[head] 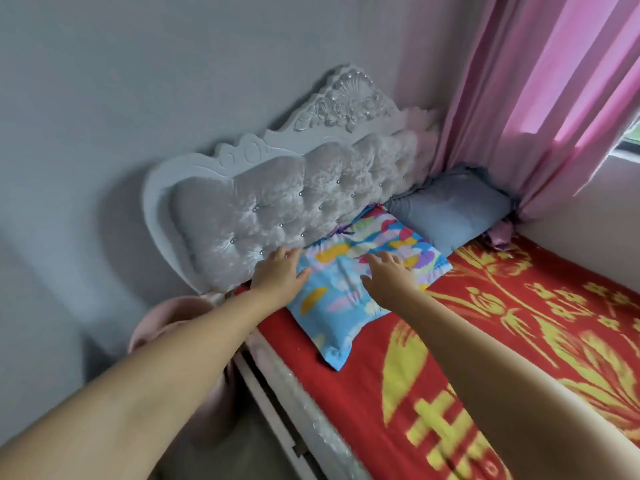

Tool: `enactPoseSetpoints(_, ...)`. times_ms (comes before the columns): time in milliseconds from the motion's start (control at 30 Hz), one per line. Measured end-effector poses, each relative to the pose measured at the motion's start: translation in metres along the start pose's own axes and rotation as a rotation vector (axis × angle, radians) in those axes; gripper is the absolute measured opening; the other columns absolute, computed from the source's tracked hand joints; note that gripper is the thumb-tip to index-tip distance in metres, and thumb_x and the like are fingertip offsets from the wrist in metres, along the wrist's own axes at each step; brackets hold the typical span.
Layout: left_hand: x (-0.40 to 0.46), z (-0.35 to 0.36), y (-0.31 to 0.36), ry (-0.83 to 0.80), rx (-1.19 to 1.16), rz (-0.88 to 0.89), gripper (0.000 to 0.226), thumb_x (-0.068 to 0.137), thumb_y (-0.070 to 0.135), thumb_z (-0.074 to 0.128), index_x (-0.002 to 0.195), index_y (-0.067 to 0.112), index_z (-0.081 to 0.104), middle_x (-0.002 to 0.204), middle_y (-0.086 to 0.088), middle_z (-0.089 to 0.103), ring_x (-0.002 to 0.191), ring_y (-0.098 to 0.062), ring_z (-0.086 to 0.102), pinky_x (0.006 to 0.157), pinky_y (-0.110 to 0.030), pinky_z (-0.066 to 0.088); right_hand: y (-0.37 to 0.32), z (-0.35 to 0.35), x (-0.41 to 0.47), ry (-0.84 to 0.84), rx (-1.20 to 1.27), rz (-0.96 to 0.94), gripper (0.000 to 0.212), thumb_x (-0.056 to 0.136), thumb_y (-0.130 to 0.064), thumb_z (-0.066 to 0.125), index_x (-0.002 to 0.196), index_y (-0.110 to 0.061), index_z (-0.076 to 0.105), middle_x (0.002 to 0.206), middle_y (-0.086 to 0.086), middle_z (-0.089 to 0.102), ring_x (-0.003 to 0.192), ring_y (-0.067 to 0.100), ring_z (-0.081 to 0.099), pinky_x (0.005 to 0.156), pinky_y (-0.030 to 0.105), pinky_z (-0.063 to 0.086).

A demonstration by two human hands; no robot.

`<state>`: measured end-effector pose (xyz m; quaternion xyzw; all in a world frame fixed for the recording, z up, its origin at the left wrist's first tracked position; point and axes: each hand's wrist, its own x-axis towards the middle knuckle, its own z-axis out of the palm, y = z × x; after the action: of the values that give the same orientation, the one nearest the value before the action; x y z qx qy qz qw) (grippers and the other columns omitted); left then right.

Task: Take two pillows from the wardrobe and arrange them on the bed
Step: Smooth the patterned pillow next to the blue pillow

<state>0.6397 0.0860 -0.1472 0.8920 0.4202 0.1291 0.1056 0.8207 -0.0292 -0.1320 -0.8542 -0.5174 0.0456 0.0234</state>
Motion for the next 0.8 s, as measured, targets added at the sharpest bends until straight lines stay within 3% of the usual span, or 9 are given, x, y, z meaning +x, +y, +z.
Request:
enactPoseSetpoints(100,-0.076,-0.011,-0.026,-0.006,0.001,-0.100,0.049,0.092,0.043,0.046,0.133,0.017,0.043,0.132,-0.009,0.048,0.123,-0.029,0.046,0.097,-0.043,0.043,-0.034,0.010,-0.043,-0.053,-0.017,-0.097,0.053,0.098,-0.040,0.043,0.146,-0.021,0.030,0.152,0.008,0.031,0.138,0.030,0.032,0.105,0.049,0.035)
enactPoseSetpoints(333,-0.207,-0.053,-0.058,0.168,-0.063,-0.422,0.048,0.092,0.042,0.045,0.134,0.019,0.043,0.140,-0.008,0.045,0.126,-0.030,0.044,0.101,-0.044,0.040,-0.117,0.007,-0.108,-0.082,-0.022,-0.358,0.057,0.096,-0.039,0.044,0.148,-0.023,0.027,0.149,0.008,0.035,0.135,0.031,0.037,0.103,0.049,0.036)
enactPoseSetpoints(500,-0.307,-0.060,-0.062,0.251,-0.065,-0.620,0.044,0.091,0.040,0.048,0.129,0.018,0.046,0.133,-0.010,0.049,0.122,-0.030,0.046,0.095,-0.041,0.041,-0.164,0.018,-0.172,-0.080,0.002,-0.595,0.056,0.095,-0.039,0.045,0.146,-0.028,0.028,0.147,0.006,0.037,0.132,0.031,0.040,0.101,0.048,0.038)
enactPoseSetpoints(667,-0.417,-0.049,-0.058,0.214,-0.017,-0.783,0.046,0.093,0.041,0.043,0.132,0.017,0.042,0.135,-0.008,0.047,0.124,-0.028,0.044,0.094,-0.041,0.041,-0.195,0.048,-0.247,-0.162,-0.056,-0.789,0.061,0.095,-0.040,0.045,0.150,-0.029,0.022,0.150,0.004,0.035,0.133,0.030,0.040,0.099,0.047,0.041)
enactPoseSetpoints(800,-0.504,-0.069,-0.072,0.282,0.006,-0.943,0.043,0.094,0.039,0.043,0.132,0.019,0.042,0.133,-0.006,0.048,0.122,-0.026,0.045,0.094,-0.040,0.041,-0.242,0.054,-0.298,-0.185,-0.092,-0.927,0.058,0.096,-0.039,0.045,0.149,-0.026,0.024,0.149,0.008,0.035,0.133,0.031,0.040,0.097,0.046,0.041)
